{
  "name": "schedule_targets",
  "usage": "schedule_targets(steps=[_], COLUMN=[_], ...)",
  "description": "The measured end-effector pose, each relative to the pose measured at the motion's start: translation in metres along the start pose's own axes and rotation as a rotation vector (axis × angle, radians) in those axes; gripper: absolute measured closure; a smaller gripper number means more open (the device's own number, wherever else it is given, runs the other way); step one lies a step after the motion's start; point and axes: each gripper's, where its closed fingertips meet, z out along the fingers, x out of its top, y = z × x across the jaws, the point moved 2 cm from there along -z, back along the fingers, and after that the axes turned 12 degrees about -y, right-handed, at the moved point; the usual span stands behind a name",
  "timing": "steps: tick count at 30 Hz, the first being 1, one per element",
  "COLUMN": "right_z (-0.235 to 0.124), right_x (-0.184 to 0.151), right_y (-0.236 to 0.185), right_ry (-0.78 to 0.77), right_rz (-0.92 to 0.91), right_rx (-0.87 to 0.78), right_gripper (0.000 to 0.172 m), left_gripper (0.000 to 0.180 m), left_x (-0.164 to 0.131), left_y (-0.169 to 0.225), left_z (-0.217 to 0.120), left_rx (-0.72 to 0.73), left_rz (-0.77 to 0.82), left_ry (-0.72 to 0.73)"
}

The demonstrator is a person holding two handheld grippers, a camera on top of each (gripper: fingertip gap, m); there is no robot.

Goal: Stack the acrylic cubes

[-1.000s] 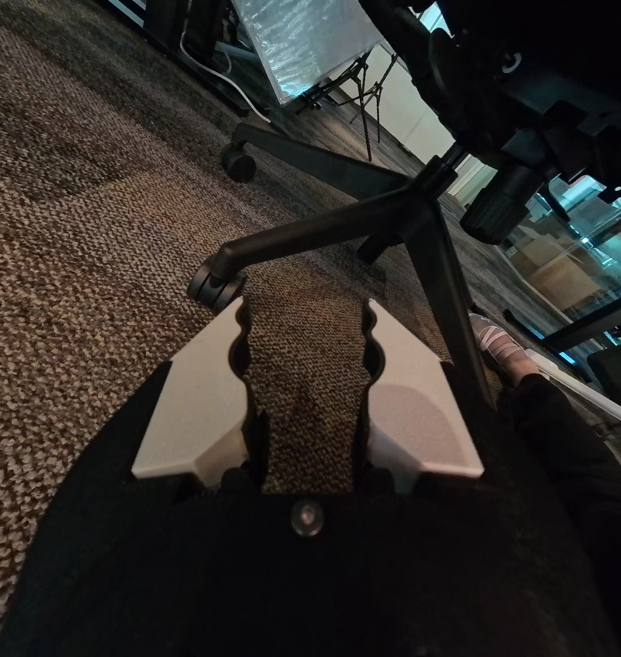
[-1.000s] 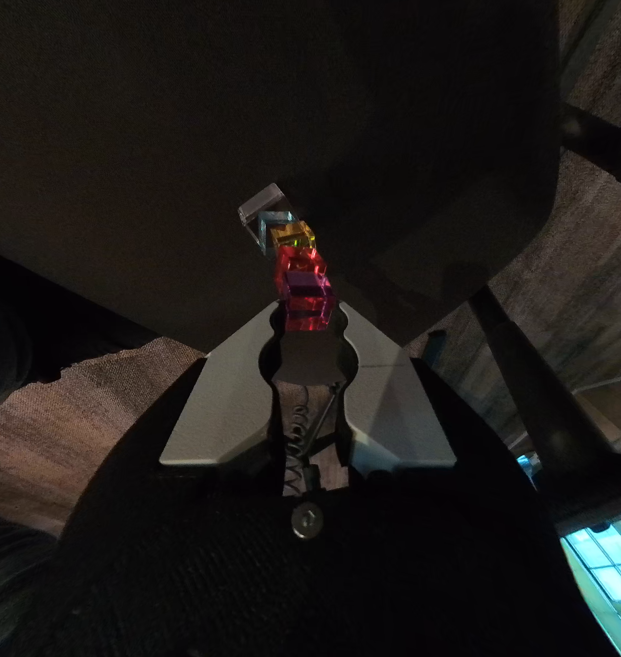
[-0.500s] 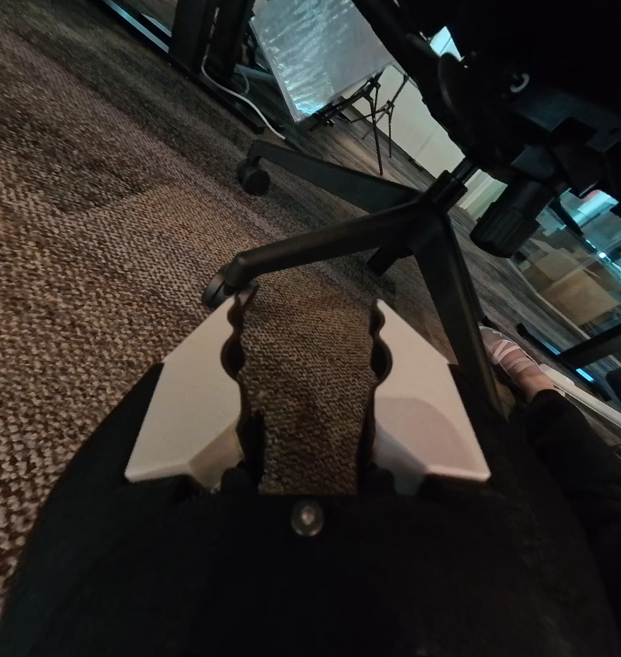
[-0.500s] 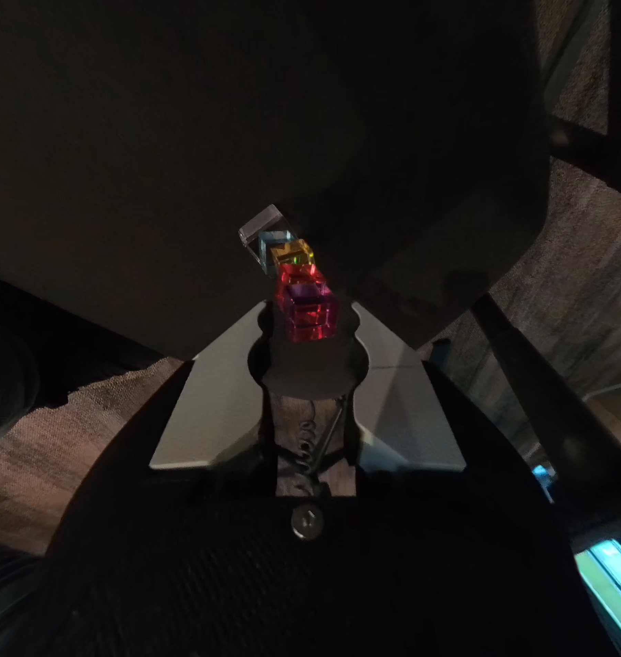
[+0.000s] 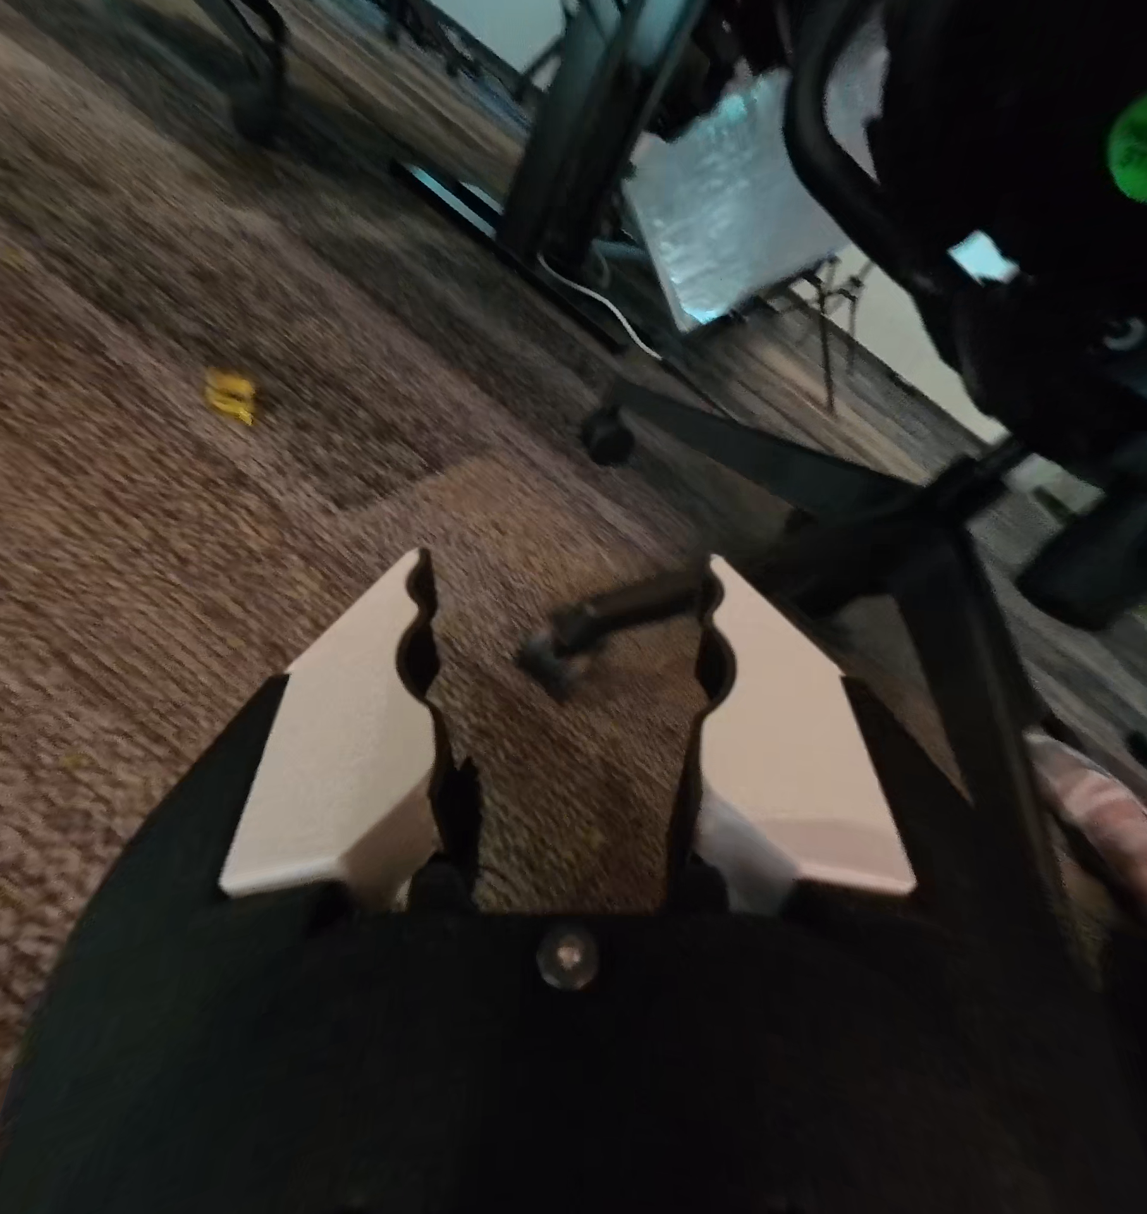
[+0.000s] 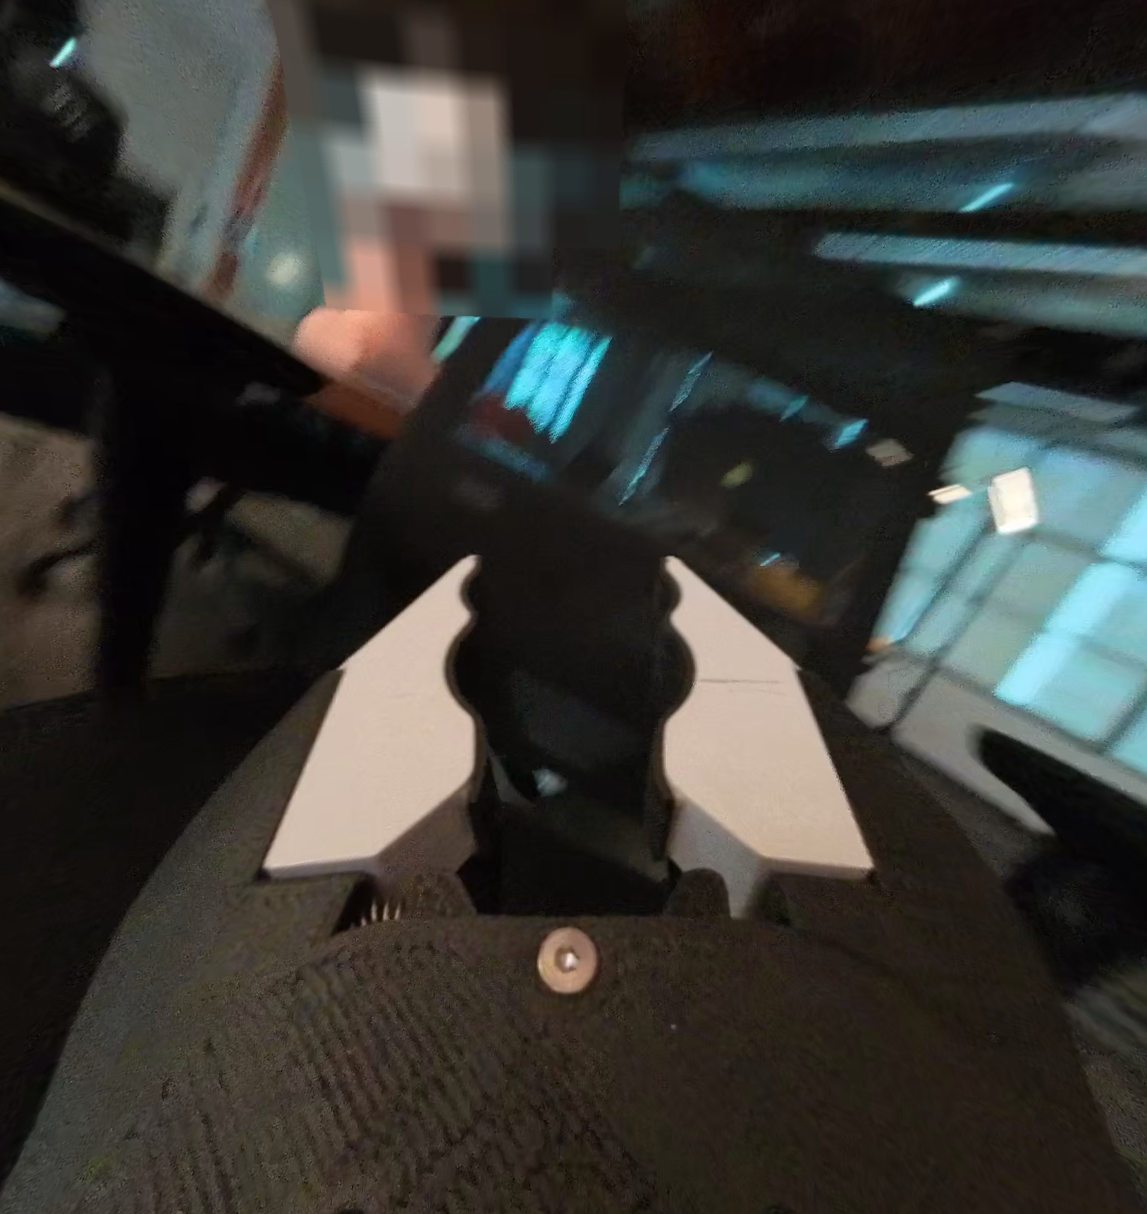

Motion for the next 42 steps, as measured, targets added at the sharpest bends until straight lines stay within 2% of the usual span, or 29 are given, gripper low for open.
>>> schedule_targets(steps=[2, 3, 4, 6, 8, 11, 14, 16, 21, 23, 25, 29, 31, 35, 39, 42], right_z=[-0.036, -0.052, -0.060, -0.068, -0.073, -0.062, -0.064, -0.061, -0.048, -0.046, -0.044, -0.042, -0.041, -0.037, -0.036, -0.035], right_x=[-0.033, -0.047, -0.059, -0.060, -0.048, -0.067, -0.071, -0.078, -0.095, -0.099, -0.102, -0.108, -0.108, -0.110, -0.108, -0.109], right_y=[0.037, 0.050, 0.056, 0.066, 0.066, 0.065, 0.068, 0.072, 0.076, 0.078, 0.079, 0.082, 0.082, 0.079, 0.075, 0.074], right_ry=[0.137, 0.188, 0.207, 0.216, 0.281, 0.216, 0.226, 0.203, 0.116, 0.095, 0.081, 0.068, 0.066, 0.046, 0.042, 0.039], right_rz=[0.000, -0.007, -0.022, -0.002, 0.015, 0.009, 0.060, 0.094, 0.106, 0.108, 0.116, 0.165, 0.180, 0.179, 0.170, 0.181], right_rx=[-0.298, -0.420, -0.472, -0.499, -0.469, -0.477, -0.450, -0.442, -0.424, -0.431, -0.425, -0.404, -0.396, -0.381, -0.377, -0.374], right_gripper=[0.157, 0.162, 0.165, 0.167, 0.160, 0.161, 0.162, 0.162, 0.162, 0.162, 0.162, 0.162, 0.162, 0.162, 0.163, 0.163], left_gripper=[0.107, 0.111, 0.115, 0.120, 0.122, 0.122, 0.107, 0.103, 0.125, 0.134, 0.134, 0.136, 0.137, 0.154, 0.154, 0.154], left_x=[0.033, 0.047, 0.058, 0.068, 0.066, 0.059, 0.061, 0.065, 0.061, 0.070, 0.072, 0.049, 0.046, 0.047, 0.046, 0.043], left_y=[-0.027, -0.043, -0.060, -0.095, -0.128, -0.167, -0.200, -0.211, -0.240, -0.242, -0.246, -0.258, -0.259, -0.261, -0.259, -0.246], left_z=[0.013, 0.023, 0.036, 0.071, 0.109, 0.158, 0.195, 0.218, 0.263, 0.271, 0.274, 0.286, 0.288, 0.291, 0.290, 0.275], left_rx=[0.077, 0.108, 0.129, 0.155, 0.199, 0.293, 0.425, 0.440, 0.474, 0.436, 0.419, 0.454, 0.466, 0.495, 0.493, 0.477], left_rz=[0.010, 0.004, -0.011, -0.039, -0.022, 0.076, 0.143, 0.142, 0.132, 0.090, 0.071, 0.108, 0.128, 0.178, 0.237, 0.286], left_ry=[0.049, 0.058, 0.052, -0.002, -0.093, -0.219, -0.272, -0.278, -0.336, -0.274, -0.247, -0.380, -0.393, -0.399, -0.428, -0.417])
